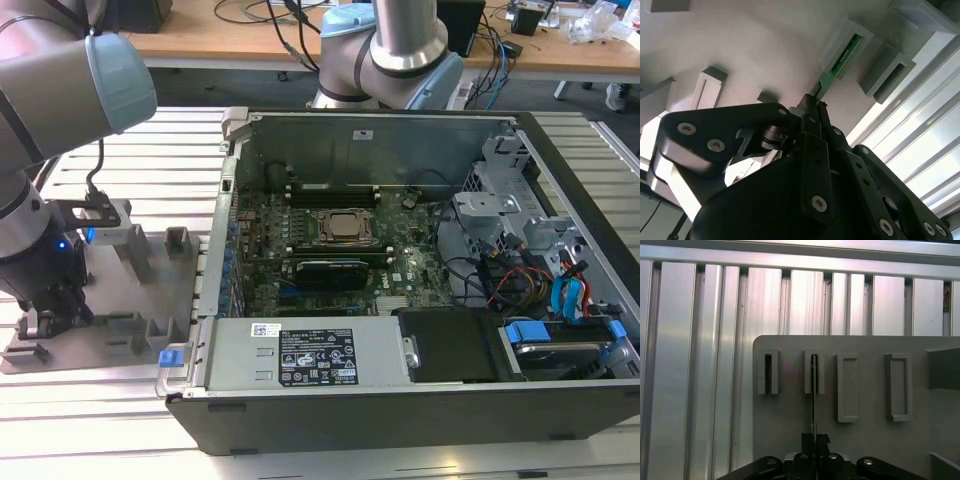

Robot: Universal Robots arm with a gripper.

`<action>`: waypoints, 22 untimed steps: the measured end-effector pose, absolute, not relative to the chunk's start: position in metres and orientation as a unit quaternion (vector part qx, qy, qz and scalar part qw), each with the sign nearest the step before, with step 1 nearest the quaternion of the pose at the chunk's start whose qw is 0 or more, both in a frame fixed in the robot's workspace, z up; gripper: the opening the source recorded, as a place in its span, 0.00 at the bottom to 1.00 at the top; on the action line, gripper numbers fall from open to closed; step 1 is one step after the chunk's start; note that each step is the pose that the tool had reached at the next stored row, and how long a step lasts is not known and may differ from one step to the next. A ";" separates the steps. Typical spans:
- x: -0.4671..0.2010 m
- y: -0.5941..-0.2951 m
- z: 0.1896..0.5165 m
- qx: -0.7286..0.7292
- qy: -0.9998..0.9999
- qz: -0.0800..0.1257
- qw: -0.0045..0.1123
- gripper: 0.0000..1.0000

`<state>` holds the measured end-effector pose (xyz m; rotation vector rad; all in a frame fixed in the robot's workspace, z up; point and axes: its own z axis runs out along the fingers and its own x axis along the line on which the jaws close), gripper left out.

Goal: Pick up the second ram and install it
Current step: 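Pick up the second ram and move it above second insertion slot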

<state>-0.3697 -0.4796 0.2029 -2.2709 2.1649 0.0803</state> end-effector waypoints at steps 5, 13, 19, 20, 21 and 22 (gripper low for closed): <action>-0.370 -0.480 0.203 -0.724 0.690 0.027 0.003 0.13; -0.370 -0.480 0.240 -0.724 0.690 0.027 0.003 0.13; -0.370 -0.480 0.279 -0.724 0.690 0.027 0.003 0.13; -0.370 -0.480 0.284 -0.724 0.690 0.027 0.003 0.13; -0.370 -0.480 0.286 -0.724 0.690 0.027 0.003 0.13; -0.370 -0.480 0.288 -0.724 0.690 0.027 0.003 0.13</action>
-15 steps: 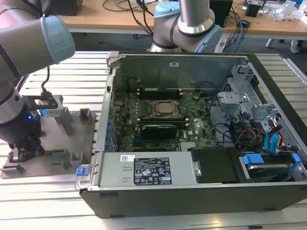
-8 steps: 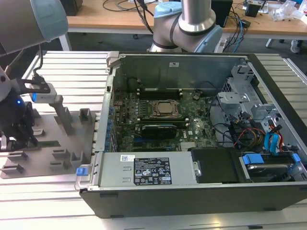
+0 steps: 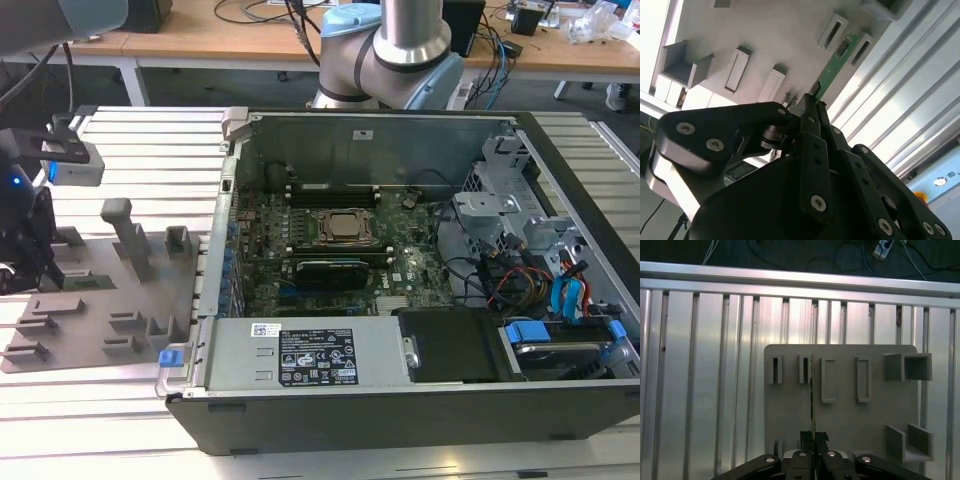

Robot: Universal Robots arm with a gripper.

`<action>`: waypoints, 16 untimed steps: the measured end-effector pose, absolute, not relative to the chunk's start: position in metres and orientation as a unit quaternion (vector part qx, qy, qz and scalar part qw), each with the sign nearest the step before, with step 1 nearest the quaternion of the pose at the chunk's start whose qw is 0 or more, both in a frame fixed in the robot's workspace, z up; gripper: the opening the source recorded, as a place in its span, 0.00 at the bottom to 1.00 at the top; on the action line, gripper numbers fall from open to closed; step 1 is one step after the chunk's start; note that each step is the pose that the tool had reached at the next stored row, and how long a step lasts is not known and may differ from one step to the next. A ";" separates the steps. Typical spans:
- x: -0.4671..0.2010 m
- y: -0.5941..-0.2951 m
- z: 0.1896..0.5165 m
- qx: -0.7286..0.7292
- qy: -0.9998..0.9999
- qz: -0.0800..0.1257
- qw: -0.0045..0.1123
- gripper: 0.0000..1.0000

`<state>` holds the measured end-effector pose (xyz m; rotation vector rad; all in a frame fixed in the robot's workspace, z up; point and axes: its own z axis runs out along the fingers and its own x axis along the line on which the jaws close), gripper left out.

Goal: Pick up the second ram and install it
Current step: 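Pick up the second ram and move it above second insertion slot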

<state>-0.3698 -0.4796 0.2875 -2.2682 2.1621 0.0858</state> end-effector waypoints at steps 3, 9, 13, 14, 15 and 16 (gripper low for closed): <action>-0.370 -0.480 0.300 -0.724 0.690 0.027 0.003 0.13; -0.370 -0.480 0.348 -0.724 0.690 0.027 0.004 0.13; -0.370 -0.480 0.374 -0.724 0.690 0.027 0.004 0.13; -0.370 -0.480 0.387 -0.724 0.690 0.027 0.003 0.13; -0.370 -0.480 0.392 -0.724 0.690 0.027 0.004 0.13; -0.370 -0.480 0.398 -0.724 0.690 0.027 0.004 0.13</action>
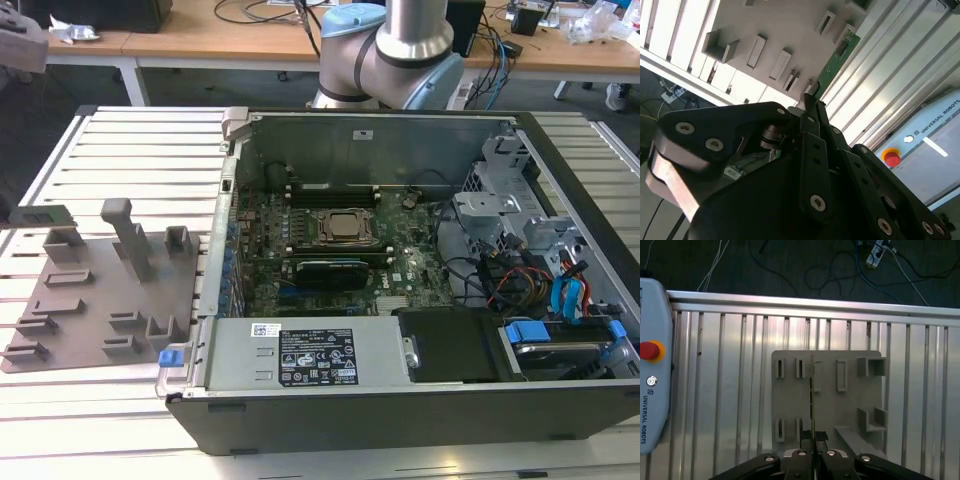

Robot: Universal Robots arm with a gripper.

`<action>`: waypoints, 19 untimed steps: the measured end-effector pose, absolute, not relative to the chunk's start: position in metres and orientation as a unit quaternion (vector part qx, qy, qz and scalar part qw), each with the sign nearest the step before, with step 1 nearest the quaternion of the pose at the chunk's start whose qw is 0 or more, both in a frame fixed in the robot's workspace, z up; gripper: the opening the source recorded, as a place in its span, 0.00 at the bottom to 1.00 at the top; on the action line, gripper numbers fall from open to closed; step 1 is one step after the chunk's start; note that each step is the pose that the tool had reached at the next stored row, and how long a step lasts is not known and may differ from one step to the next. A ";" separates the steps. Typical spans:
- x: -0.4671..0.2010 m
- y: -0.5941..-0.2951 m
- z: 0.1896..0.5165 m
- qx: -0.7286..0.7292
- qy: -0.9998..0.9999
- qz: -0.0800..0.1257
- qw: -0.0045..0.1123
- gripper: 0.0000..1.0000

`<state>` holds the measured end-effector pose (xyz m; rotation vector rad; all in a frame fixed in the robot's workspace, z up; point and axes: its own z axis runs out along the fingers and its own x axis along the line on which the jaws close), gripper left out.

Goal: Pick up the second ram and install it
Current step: 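Pick up the second ram and move it above second insertion slot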

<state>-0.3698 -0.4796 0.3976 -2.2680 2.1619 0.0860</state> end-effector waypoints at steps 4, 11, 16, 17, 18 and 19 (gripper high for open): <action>-0.370 -0.480 0.420 -0.724 0.690 0.028 0.004 0.13; -0.357 -0.480 0.420 -0.724 0.690 0.028 0.004 0.13; -0.318 -0.480 0.420 -0.724 0.690 0.029 0.004 0.13; -0.310 -0.480 0.420 -0.724 0.690 0.029 0.004 0.13; -0.304 -0.480 0.420 -0.724 0.690 0.029 0.004 0.13; -0.297 -0.480 0.420 -0.724 0.690 0.029 0.004 0.13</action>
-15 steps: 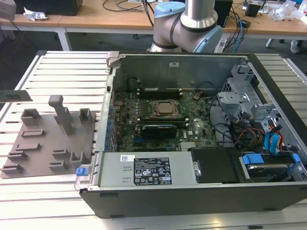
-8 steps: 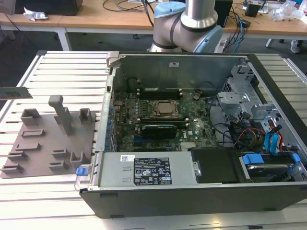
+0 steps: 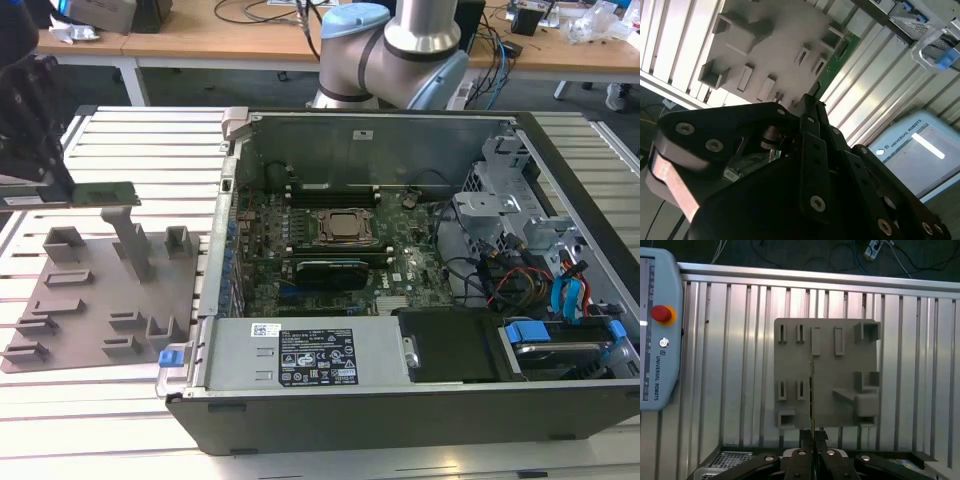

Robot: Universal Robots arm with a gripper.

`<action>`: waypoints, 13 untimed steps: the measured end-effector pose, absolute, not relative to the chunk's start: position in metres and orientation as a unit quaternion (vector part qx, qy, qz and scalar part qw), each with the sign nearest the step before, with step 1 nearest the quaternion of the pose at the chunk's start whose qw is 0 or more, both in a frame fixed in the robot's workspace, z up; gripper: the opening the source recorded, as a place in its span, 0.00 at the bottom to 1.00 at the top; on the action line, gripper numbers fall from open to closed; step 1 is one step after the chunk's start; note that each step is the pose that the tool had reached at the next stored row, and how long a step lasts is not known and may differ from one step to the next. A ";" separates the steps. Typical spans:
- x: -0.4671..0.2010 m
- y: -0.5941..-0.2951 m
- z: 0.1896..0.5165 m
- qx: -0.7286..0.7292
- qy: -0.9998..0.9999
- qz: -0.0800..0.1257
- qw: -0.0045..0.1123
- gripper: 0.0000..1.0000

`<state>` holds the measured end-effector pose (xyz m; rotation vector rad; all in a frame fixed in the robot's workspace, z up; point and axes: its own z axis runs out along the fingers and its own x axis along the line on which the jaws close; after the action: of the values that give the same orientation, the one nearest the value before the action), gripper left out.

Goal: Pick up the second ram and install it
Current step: 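Pick up the second ram and move it above second insertion slot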

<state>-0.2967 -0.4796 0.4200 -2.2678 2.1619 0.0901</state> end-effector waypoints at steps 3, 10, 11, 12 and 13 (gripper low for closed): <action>-0.279 -0.480 0.420 -0.724 0.690 0.029 0.003 0.13; -0.220 -0.480 0.420 -0.724 0.690 0.030 0.002 0.13; -0.215 -0.480 0.420 -0.723 0.690 0.030 0.002 0.13; -0.206 -0.480 0.420 -0.723 0.690 0.030 0.001 0.13; -0.199 -0.480 0.420 -0.723 0.690 0.030 0.001 0.13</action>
<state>-0.1988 -0.4796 0.4198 -2.2712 2.1650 0.0948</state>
